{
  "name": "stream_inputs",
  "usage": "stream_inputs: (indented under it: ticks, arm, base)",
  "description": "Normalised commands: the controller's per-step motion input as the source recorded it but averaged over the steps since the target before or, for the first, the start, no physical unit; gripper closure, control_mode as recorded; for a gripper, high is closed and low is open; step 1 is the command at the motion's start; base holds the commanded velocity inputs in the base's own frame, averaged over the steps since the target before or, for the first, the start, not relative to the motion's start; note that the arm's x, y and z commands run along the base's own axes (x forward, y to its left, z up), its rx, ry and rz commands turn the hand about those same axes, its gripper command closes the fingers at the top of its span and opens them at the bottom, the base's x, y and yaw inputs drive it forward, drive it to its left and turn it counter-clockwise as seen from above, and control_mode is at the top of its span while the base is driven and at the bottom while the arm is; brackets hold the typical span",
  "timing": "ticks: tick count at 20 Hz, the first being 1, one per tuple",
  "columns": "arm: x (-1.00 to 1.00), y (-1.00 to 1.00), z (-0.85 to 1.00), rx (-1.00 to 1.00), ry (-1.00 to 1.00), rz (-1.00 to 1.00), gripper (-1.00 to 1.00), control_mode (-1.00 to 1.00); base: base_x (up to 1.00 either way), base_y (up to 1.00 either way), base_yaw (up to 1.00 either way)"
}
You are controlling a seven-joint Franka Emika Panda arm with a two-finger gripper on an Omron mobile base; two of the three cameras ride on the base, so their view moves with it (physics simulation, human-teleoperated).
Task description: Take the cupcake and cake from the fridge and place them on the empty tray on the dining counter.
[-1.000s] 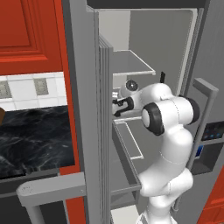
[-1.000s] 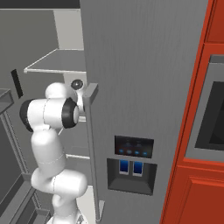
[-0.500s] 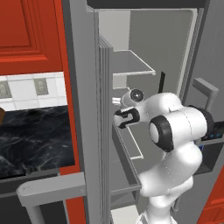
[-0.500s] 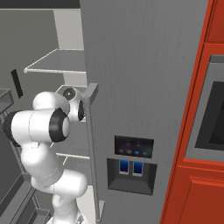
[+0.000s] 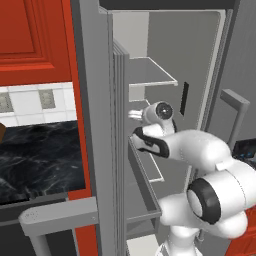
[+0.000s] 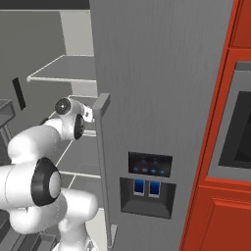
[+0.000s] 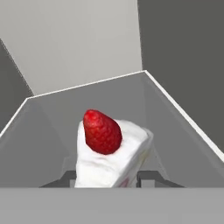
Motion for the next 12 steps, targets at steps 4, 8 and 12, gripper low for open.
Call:
stream_inputs:
  ticks: [4, 8, 12]
  arm:
    - [-0.94, 0.0, 0.8, 0.0, 0.0, 0.01, 1.0, -1.0]
    - [-1.0, 0.0, 0.74, 0.0, 0.04, 0.01, 1.0, -1.0]
    - [-1.0, 0.0, 0.78, 0.0, 0.05, 0.02, 1.0, -1.0]
  base:
    - [0.0, 0.0, 0.0]
    - [0.0, 0.0, 0.0]
    - [0.0, 0.0, 0.0]
